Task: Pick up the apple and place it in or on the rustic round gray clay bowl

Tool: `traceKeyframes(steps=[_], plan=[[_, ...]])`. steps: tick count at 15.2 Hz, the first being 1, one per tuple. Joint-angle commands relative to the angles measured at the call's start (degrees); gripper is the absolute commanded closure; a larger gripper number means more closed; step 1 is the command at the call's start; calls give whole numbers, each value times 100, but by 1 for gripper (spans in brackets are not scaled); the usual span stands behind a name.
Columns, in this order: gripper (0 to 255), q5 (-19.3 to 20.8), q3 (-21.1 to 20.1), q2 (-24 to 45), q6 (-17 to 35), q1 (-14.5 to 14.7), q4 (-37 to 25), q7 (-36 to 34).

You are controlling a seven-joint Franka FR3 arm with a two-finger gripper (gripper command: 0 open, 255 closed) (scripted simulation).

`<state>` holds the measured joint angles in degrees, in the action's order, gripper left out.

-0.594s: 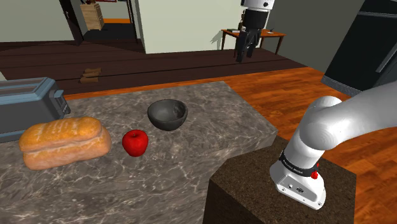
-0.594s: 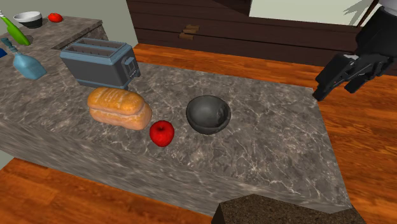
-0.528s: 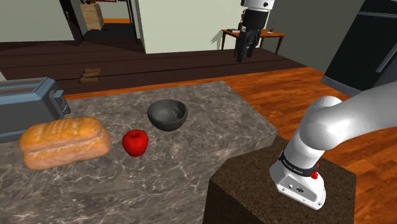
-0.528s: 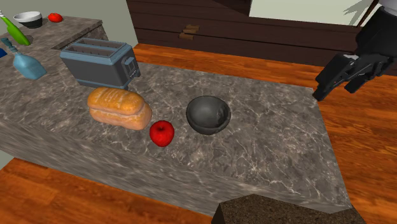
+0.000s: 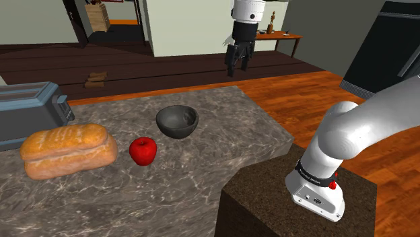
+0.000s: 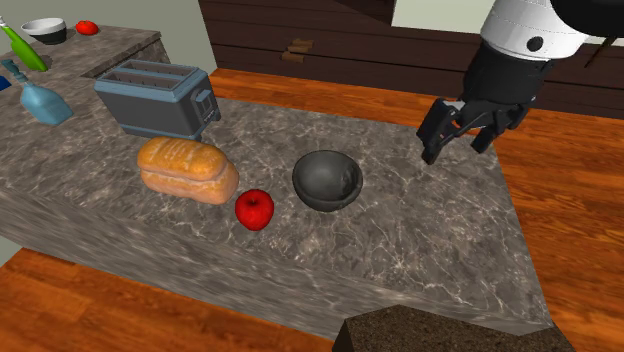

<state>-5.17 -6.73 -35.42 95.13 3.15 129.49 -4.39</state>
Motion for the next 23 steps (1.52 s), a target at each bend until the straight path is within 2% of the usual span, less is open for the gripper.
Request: traceKeyframes(steps=[1,7,12,18,23], plan=[[0,-96,-227,285,190,62,-71,-261],[0,-214,-825,1242,646,199,-495,-981],[0,-128,-1281,2172,954,299,-1036,-1614],[0,229,-1720,3439,1175,490,-1924,-2425],[0,681,-1920,4600,1182,801,-2892,-3090]])
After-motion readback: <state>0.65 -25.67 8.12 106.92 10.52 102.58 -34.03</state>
